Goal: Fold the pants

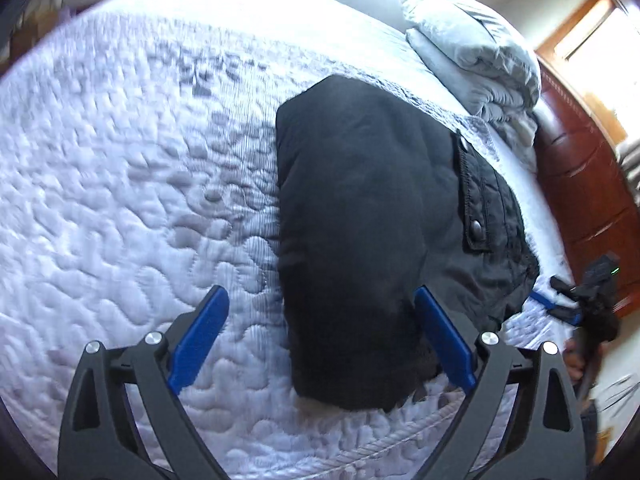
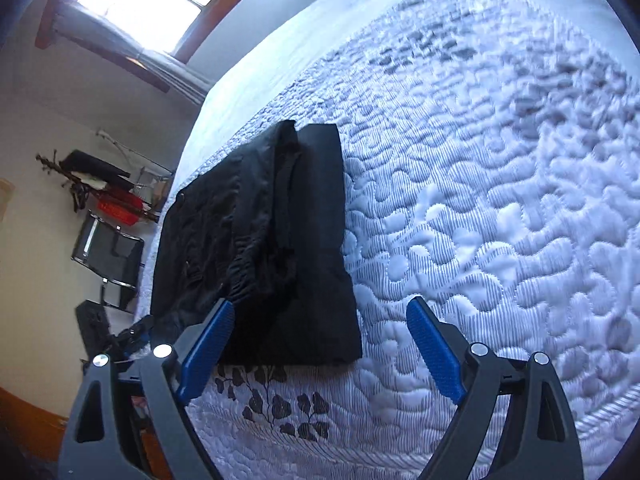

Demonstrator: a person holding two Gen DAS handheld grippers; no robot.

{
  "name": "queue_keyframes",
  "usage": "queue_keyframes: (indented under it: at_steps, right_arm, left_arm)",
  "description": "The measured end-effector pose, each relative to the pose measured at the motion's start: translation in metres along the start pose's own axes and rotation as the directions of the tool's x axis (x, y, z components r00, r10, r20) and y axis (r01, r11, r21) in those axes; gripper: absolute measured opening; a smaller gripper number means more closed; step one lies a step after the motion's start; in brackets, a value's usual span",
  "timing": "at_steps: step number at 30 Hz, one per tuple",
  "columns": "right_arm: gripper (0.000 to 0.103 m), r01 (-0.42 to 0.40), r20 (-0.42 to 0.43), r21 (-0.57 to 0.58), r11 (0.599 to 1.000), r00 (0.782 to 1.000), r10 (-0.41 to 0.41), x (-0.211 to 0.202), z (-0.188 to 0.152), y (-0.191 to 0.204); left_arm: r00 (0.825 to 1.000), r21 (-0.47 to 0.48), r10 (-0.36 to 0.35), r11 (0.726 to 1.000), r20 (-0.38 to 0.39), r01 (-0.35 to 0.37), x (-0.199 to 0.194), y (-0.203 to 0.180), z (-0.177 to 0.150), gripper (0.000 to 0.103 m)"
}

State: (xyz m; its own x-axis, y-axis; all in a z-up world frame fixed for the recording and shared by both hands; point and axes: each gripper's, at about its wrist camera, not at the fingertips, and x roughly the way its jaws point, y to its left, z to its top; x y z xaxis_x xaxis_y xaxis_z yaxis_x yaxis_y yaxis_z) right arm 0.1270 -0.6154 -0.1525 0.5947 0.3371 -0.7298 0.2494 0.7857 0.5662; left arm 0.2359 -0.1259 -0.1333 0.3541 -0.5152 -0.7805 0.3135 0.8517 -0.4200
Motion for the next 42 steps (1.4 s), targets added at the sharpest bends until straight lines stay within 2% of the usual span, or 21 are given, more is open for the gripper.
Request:
queue_keyframes:
  at_steps: [5, 11, 14, 19, 26, 37, 42]
  right_arm:
    - [0.089, 0.075, 0.039, -0.074, 0.994, 0.997, -0.072, -0.017, -0.012, 0.038]
    - [0.093, 0.224, 0.085, -0.107, 0.969, 0.973, -0.215, -0.032, -0.038, 0.071]
    - [0.099, 0.256, 0.11, -0.114, 0.96, 0.964, -0.244, -0.04, -0.049, 0.087]
    - [0.099, 0.262, 0.116, -0.12, 0.957, 0.962, -0.249, -0.052, -0.064, 0.106]
    - [0.099, 0.298, 0.144, -0.133, 0.945, 0.949, -0.279, -0.069, -0.076, 0.123]
    - [0.099, 0.358, 0.136, -0.158, 0.92, 0.931, -0.339, -0.073, -0.088, 0.148]
    - [0.099, 0.35, 0.113, -0.147, 0.925, 0.935, -0.335, -0.073, -0.094, 0.151]
  left_arm:
    - [0.996, 0.073, 0.084, 0.994, 0.034, -0.086, -0.023, -0.02, -0.006, 0.096]
    - [0.973, 0.114, 0.219, 0.967, 0.074, -0.226, -0.052, -0.044, -0.016, 0.096]
    - [0.973, 0.139, 0.213, 0.965, 0.087, -0.224, -0.07, -0.06, -0.021, 0.096]
    - [0.973, 0.166, 0.195, 0.963, 0.122, -0.214, -0.1, -0.083, -0.031, 0.097]
    - [0.969, 0.142, 0.195, 0.966, 0.15, -0.216, -0.123, -0.096, -0.042, 0.097]
    - [0.954, 0.18, 0.263, 0.941, 0.145, -0.287, -0.136, -0.112, -0.059, 0.097]
    - [0.941, 0.203, 0.31, 0.921, 0.137, -0.333, -0.136, -0.118, -0.067, 0.1]
